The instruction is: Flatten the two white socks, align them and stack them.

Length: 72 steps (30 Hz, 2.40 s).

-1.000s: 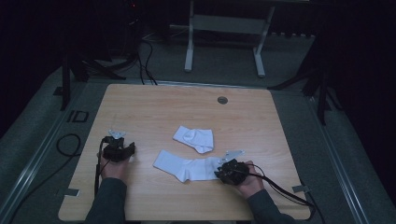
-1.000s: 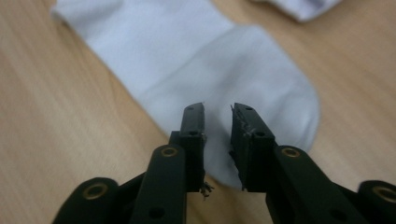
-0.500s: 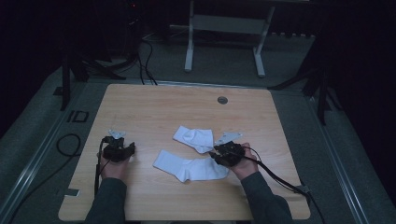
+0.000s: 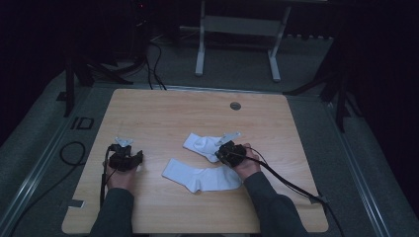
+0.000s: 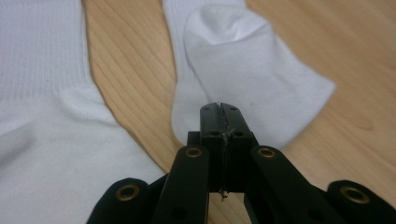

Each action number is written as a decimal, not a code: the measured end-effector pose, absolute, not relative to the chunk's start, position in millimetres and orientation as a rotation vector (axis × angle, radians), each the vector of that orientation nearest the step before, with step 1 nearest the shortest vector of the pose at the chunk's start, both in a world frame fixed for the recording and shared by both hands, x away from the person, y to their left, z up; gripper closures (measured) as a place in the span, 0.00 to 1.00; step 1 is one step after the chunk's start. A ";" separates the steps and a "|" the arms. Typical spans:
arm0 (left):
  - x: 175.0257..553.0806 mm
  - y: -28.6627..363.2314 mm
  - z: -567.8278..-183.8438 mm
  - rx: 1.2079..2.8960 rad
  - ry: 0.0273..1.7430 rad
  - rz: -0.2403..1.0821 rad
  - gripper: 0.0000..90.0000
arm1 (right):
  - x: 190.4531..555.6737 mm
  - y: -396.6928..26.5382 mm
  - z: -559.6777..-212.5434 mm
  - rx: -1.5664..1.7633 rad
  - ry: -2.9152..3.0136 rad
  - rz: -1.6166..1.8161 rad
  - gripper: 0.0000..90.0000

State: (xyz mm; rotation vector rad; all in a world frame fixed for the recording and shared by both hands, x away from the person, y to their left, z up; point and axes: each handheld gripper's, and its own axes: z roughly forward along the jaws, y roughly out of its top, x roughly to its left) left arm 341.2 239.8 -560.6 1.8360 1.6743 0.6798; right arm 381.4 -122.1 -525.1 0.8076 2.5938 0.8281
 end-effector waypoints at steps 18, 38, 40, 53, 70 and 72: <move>341.0 239.9 -560.7 1.838 1.673 0.681 0.58 | 388.8 -152.0 -539.4 0.893 2.659 0.705 0.99; 341.4 239.8 -560.9 1.834 1.671 0.679 0.58 | 385.8 -146.9 -513.5 0.790 2.653 0.734 0.90; 341.5 239.9 -560.9 1.835 1.670 0.679 0.58 | 389.9 -139.1 -514.0 0.775 2.665 0.753 0.89; 341.5 240.2 -560.7 1.838 1.669 0.675 0.58 | 410.8 -106.8 -535.7 0.783 2.718 0.685 0.79; 341.7 240.1 -560.9 1.835 1.668 0.677 0.58 | 401.6 -126.5 -496.8 0.812 2.611 0.792 0.96; 341.7 240.1 -560.8 1.835 1.668 0.677 0.58 | 398.4 -134.9 -490.8 0.835 2.586 0.822 0.96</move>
